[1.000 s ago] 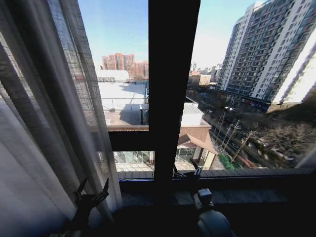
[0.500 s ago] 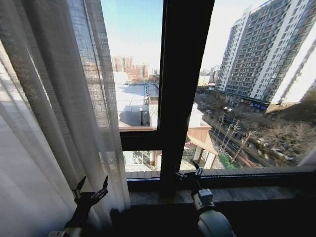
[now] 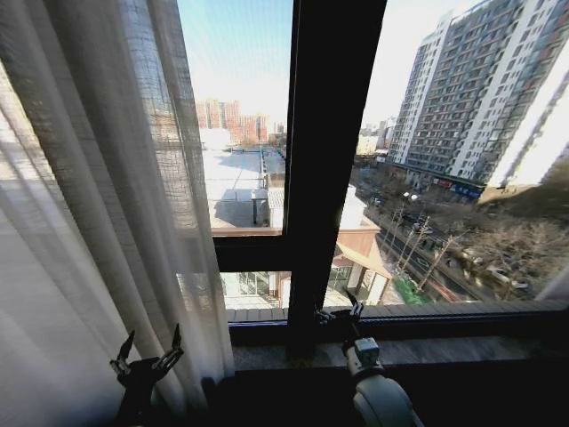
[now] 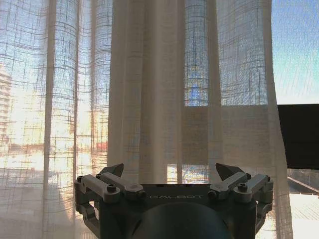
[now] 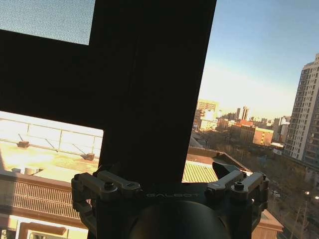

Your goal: Open the curtains by pulling them apart, changing their state from closed to fully open.

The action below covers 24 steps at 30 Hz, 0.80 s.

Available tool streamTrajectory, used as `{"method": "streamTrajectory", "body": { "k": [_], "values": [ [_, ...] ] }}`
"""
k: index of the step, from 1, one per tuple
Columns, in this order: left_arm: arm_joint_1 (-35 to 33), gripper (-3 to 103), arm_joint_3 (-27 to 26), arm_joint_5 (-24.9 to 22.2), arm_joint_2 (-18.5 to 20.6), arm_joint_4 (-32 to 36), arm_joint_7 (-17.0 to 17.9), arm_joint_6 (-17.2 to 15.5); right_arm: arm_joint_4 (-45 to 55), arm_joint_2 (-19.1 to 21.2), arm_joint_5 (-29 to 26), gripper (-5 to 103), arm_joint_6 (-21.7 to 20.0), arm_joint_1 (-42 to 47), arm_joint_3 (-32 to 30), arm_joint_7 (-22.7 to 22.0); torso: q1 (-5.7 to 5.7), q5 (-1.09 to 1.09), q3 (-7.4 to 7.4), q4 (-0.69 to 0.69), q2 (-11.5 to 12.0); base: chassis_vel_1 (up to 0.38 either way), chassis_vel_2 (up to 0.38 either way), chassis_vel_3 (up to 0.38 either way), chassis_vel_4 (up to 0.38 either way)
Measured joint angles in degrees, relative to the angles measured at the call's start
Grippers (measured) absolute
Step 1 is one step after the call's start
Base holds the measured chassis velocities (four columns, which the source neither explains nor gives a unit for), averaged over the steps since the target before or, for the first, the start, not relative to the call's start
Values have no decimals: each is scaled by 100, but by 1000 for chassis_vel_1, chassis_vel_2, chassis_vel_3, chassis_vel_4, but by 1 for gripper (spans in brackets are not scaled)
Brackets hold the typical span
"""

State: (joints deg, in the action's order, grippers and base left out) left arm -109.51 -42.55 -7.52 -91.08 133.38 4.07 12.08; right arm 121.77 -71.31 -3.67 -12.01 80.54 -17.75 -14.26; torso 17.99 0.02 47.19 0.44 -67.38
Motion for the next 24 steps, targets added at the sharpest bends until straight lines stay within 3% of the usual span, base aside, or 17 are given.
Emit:
{"method": "streamTrajectory", "body": {
  "k": [5, 12, 16, 17, 18, 23, 24],
  "values": [
    [249, 100, -135, -68, 77, -80, 6, -143, -20, -11, 0, 100, 0, -53, 21, 2, 0, -2, 0, -1, 0, 0, 0, 0, 0],
    [647, 100, -484, -584, 416, -266, -382, -582, -59, 18, 0, 100, 17, -9, -54, 4, 0, -1, 0, 0, 0, 0, 0, 0, 0],
    [992, 100, -675, -884, 824, -484, -1100, -961, -59, 31, -3, 100, 33, -18, -65, 7, 0, -2, 0, 0, 0, 0, 0, 0, 0],
    [1163, 100, -688, -961, 939, -539, -1309, -1186, -65, 34, -4, 100, 38, -30, -66, 8, 0, -2, 0, 0, 0, 0, 0, 0, 0],
    [1163, 100, -688, -961, 939, -539, -1309, -1186, -65, 34, -4, 100, 38, -30, -66, 8, 0, -2, 0, 0, 0, 0, 0, 0, 0],
    [1754, 100, -598, -1078, 1157, -624, -1799, -2085, -74, 44, -12, 100, 69, -28, -155, 10, 0, -1, 0, 1, 0, 0, 0, 0, 0],
    [1754, 100, -598, -1078, 1157, -624, -1799, -2085, -74, 44, -12, 100, 69, -28, -155, 10, 0, -1, 0, 1, 0, 0, 0, 0, 0]
  ]
}}
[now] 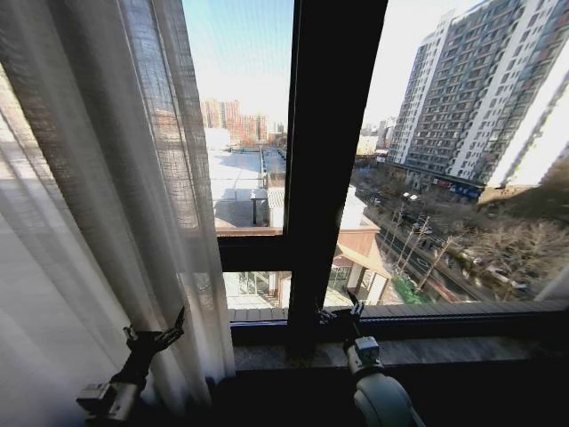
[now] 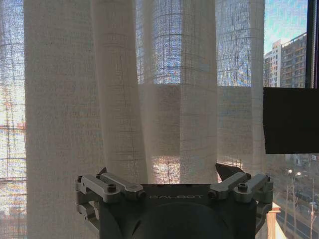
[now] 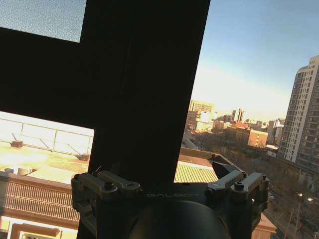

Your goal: Open the curtains by pulling them apart, changing their state from closed to fully open.

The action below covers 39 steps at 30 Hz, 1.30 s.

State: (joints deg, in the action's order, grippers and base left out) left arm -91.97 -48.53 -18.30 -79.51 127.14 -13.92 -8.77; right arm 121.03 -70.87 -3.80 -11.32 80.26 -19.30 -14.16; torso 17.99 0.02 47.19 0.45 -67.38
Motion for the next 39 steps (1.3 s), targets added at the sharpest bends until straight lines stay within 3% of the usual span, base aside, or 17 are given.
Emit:
{"method": "streamTrajectory", "body": {
  "k": [7, 11, 12, 14, 16, 20, 24, 26, 30, 32, 34, 39],
  "values": [
    [332, 100, 222, 11, 58, -61, -114, -404, -19, 17, -7, 100, 120, 62, -87, 0, 0, 0, 0, 0, 0, 0, 0, 0, 0],
    [314, 90, 247, 9, 58, -35, -143, -435, -23, 15, -6, 100, 122, 57, -72, 0, 0, 0, 0, -1, 0, 0, 0, 0, 0],
    [268, 80, 232, 9, 50, -20, -274, -432, -23, 15, -5, 100, 123, 37, -55, -1, 0, 0, 0, -1, 0, 0, 0, 0, 0],
    [248, 80, 221, 9, 47, -16, -310, -424, -23, 16, -4, 100, 122, 31, -51, -1, 0, 0, -1, -1, 0, 0, 0, 0, 0],
    [210, 68, 203, 12, 43, -18, -368, -374, -16, 19, -4, 100, 118, 21, -44, -5, 0, 0, -1, -2, 0, 0, 0, 0, 0],
    [190, 57, 184, 22, 49, -19, -450, -345, 9, 20, -6, 100, 65, 22, -42, -17, 0, 0, -1, -1, 0, 0, 0, 0, 0],
    [157, 35, 173, 35, 60, 23, -464, -328, 116, -8, -132, 100, -32, 36, -21, -44, 0, 0, -1, -1, 0, 0, 0, 0, 0],
    [154, 35, 170, 37, 61, 28, -463, -324, 130, -16, -151, 100, -41, 36, -11, -53, 0, 0, -1, -1, 0, 0, 0, 0, 0],
    [131, 14, 157, 46, 57, 36, -461, -285, 145, -35, -173, 100, -49, 29, 30, -121, 0, 0, -1, -1, 0, 0, 0, 0, 0],
    [120, 14, 152, 47, 56, 38, -461, -279, 151, -35, -173, 100, -49, 27, 34, -127, 0, 0, -1, -1, 0, 0, 0, 0, 0],
    [111, 4, 144, 49, 56, 41, -462, -269, 162, -32, -174, 100, -50, 17, 36, -132, 0, 0, -1, -1, 0, 0, 0, 0, 0],
    [110, 0, 138, 56, 49, 72, -461, -262, 189, -23, -165, 100, -71, -21, 33, -131, 0, 0, -1, -1, 0, 0, 0, 0, 0]
  ]
}}
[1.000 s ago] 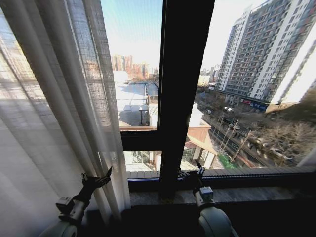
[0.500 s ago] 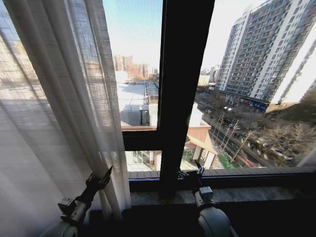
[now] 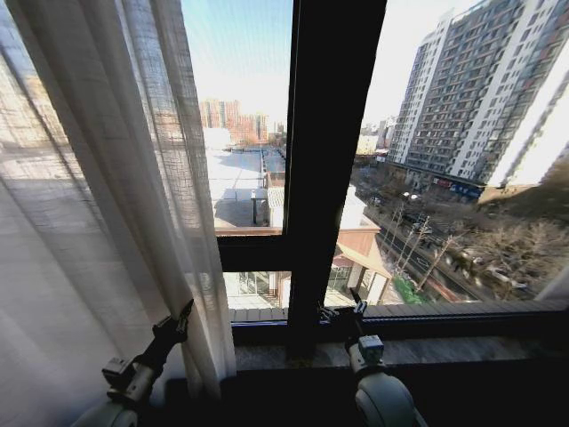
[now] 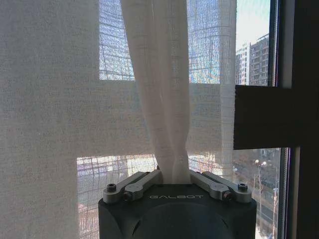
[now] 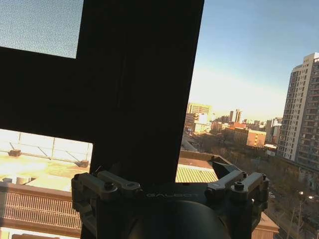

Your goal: Open the curtains by pulling them apart, changing their state from closed to fully open.

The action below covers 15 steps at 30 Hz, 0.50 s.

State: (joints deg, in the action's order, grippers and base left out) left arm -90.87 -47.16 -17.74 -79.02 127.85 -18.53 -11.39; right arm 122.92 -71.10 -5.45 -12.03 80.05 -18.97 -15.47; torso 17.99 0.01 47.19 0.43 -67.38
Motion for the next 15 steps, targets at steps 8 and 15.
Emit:
{"method": "streamTrajectory", "body": {
  "k": [8, 15],
  "values": [
    [-47, 0, -60, -2, 34, 112, 13, -10, 37, -35, 148, 100, -11, -4, -3, 43, 0, 0, 0, 1, 0, 0, 0, 0, 0],
    [-117, 0, -81, 1, -36, 140, 18, -1, 58, -49, 177, 100, 0, 9, 16, 38, 0, 1, 0, 1, 0, 12, 9, -6, -11]
  ]
}}
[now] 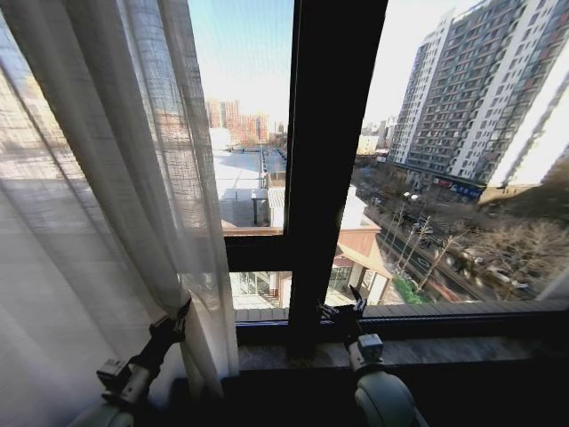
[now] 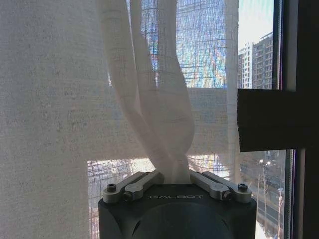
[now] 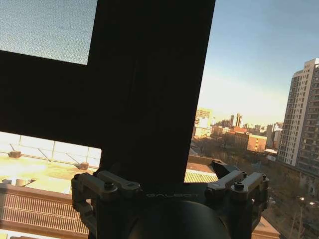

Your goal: Open the curtains by pulling them apart, changing their state from closed to fully open.

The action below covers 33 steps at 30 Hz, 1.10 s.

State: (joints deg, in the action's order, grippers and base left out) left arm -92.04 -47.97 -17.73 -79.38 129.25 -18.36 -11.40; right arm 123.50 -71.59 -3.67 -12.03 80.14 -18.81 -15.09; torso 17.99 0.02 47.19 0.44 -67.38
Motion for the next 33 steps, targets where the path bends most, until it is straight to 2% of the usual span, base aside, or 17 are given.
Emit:
{"method": "streamTrajectory", "body": {
  "k": [13, 33],
  "values": [
    [-19, 0, -7, 18, -38, 0, 3, 42, 10, 27, 10, 100, 12, 25, 22, 0, 0, -2, 0, 0, 0, 191, 175, -197, -185],
    [-119, 0, -3, 136, -123, 61, 4, 180, 176, 10, 63, 100, 42, 183, 45, 11, 0, -1, 0, -2, -1, 346, 346, -343, -345]
  ]
}}
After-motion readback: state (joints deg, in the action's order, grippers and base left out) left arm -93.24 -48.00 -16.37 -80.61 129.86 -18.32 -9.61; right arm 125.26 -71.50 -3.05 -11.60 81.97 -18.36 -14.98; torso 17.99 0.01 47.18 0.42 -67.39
